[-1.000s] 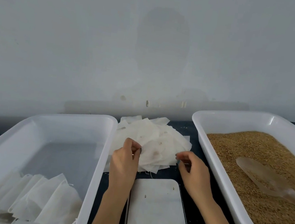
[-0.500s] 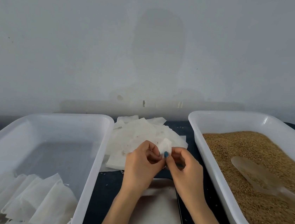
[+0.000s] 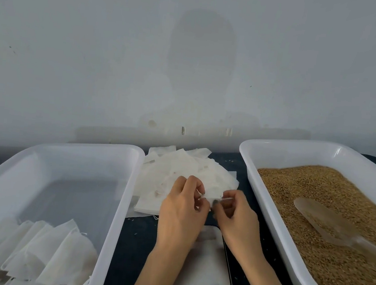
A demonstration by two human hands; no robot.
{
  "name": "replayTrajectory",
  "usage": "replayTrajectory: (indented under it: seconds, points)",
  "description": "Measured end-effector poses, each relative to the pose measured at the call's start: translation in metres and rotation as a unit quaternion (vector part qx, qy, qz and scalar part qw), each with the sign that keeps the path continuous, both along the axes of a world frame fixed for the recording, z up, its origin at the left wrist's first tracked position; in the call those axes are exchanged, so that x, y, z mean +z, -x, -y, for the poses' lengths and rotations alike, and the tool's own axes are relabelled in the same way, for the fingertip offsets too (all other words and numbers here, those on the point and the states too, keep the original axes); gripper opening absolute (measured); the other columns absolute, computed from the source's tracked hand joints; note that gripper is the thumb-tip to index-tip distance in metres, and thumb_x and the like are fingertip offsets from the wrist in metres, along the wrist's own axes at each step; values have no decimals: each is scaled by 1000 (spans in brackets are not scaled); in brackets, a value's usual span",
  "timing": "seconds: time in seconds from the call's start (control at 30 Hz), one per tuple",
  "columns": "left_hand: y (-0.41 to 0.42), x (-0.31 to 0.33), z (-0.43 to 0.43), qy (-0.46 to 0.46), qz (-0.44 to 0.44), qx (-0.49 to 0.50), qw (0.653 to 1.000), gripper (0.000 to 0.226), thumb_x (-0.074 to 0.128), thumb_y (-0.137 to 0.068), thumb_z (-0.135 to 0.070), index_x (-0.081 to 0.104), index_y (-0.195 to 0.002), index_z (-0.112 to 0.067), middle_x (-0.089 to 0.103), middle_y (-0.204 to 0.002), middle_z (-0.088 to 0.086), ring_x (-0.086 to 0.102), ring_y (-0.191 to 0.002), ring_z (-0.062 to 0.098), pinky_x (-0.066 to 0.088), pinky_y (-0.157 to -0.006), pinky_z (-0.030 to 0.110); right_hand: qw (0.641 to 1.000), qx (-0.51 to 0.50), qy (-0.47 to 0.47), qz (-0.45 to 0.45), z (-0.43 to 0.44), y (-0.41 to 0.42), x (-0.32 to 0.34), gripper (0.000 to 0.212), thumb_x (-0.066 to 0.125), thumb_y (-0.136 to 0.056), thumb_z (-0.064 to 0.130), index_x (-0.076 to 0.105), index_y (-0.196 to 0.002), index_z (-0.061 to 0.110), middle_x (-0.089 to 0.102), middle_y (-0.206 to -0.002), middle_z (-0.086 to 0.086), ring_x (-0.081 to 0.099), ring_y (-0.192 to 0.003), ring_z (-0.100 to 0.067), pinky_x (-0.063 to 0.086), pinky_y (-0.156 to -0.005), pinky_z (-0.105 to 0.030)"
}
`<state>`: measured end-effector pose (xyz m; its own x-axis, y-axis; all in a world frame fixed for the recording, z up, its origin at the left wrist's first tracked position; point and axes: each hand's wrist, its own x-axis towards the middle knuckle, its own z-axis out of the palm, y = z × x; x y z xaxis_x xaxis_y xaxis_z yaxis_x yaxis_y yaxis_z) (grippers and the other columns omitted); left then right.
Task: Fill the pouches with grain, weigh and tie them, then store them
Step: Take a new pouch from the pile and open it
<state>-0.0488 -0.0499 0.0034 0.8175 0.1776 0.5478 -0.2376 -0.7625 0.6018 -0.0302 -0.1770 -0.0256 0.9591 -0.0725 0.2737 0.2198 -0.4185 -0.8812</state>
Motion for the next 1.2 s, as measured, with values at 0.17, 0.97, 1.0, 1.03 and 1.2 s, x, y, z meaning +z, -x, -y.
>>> replayTrajectory:
  seconds: [0.17, 0.97, 1.0, 1.03, 1.2]
  points:
    - [-1, 2, -2, 37, 19, 15, 999, 15, 67, -87, -10, 56, -92, -19, 55, -85, -8, 57, -70, 9, 52, -62, 29, 971, 22, 67, 231, 1, 8, 13, 12, 66, -81, 22, 59, -90, 25, 60, -92, 17, 60, -89, -10, 52, -64, -26]
    - [-1, 8, -6, 254, -89, -57, 961, 16, 69, -84, -15, 61, -86, -29, 66, -72, -11, 64, -63, 7, 49, -55, 15, 896, -13, 317, 310, 11, 9, 14, 20, 79, -79, 26, 69, -94, 19, 68, -91, 10, 62, -89, -17, 48, -53, -24]
    - [-1, 9, -6, 258, -86, -61, 960, 17, 68, -84, -13, 60, -86, -28, 66, -71, -12, 63, -63, 6, 49, -56, 14, 896, -9, 322, 306, 11, 9, 14, 18, 78, -80, 27, 70, -94, 20, 69, -90, 11, 62, -89, -18, 49, -54, -26]
    - [-1, 9, -6, 258, -84, -67, 960, 18, 67, -84, -13, 60, -86, -28, 66, -71, -12, 63, -63, 5, 48, -56, 14, 895, -3, 327, 304, 11, 8, 14, 15, 78, -81, 27, 71, -93, 22, 69, -90, 11, 62, -90, -18, 51, -56, -27]
    - [0, 10, -11, 160, -60, -101, 980, 18, 60, -77, -41, 57, -94, -38, 62, -90, -20, 56, -83, 5, 41, -69, 13, 909, 30, 293, 294, 11, 9, 16, 6, 73, -86, 19, 73, -91, 20, 70, -92, 12, 62, -92, -19, 53, -56, -30]
